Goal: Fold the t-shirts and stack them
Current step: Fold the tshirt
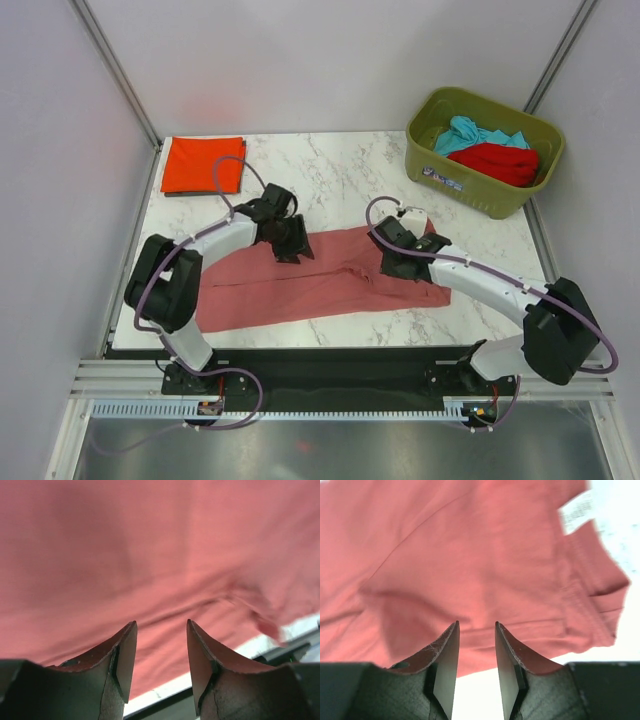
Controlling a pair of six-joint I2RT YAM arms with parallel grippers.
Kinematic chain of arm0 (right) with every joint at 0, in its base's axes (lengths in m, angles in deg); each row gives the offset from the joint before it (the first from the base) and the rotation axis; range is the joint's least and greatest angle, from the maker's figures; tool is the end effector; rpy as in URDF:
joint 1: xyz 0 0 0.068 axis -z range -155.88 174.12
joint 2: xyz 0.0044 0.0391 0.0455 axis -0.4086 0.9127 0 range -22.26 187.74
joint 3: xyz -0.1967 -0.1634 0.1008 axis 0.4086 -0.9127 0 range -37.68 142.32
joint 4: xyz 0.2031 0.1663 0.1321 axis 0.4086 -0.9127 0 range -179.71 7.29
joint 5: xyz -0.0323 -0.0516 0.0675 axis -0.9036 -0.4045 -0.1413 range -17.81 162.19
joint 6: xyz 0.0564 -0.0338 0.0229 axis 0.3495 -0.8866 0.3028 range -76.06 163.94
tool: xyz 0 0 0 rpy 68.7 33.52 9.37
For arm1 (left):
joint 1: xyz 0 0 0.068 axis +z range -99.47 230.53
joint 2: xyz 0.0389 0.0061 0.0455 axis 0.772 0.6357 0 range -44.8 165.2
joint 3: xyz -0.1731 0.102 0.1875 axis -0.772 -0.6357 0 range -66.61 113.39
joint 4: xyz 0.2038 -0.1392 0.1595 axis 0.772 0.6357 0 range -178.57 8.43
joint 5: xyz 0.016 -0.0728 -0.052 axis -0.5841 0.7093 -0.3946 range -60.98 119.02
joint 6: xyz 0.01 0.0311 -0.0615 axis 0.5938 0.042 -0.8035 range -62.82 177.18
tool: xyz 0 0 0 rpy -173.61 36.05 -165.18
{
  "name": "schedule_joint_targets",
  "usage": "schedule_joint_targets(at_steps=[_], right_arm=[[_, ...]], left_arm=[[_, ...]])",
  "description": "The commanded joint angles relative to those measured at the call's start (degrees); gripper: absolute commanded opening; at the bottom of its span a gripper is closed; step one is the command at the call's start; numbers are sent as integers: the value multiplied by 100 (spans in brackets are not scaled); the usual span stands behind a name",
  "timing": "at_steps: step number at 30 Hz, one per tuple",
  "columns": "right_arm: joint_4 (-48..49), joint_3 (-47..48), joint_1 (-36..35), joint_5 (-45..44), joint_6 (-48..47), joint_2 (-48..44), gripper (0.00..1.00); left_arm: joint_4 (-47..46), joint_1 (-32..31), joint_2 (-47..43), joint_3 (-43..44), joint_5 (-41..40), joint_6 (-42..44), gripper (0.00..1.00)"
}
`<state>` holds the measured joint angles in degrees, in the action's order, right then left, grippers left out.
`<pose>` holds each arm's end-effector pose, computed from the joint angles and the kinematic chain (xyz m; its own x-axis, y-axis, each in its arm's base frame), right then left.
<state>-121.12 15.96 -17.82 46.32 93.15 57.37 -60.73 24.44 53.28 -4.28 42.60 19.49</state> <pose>0.2422 0.1844 0.1941 -0.7874 0.2084 -0.5801 0.2067 0.9759 0.0701 0.3324 -0.1775 0.1469 -0.9552 -0.1939 -0.2235 -0.0792 0.8953 -0.4384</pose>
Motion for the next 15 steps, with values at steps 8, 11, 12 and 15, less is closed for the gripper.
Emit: schedule_joint_targets(at_steps=[8, 11, 12, 15], right_arm=[[-264, -662, 1486, -226, 203, -870, 42], [-115, -794, 1548, -138, 282, -985, 43], [-44, -855, 1565, -86, 326, -994, 43], [202, -1154, 1609, 99, 387, -959, 43]], left_arm=[[-832, -1609, 158, 587, 259, -950, 58], [-824, -1811, 273, 579, 84, -1152, 59], [-824, -1864, 273, 544, -65, -1214, 59], [-841, -2067, 325, 491, -285, -1267, 59]])
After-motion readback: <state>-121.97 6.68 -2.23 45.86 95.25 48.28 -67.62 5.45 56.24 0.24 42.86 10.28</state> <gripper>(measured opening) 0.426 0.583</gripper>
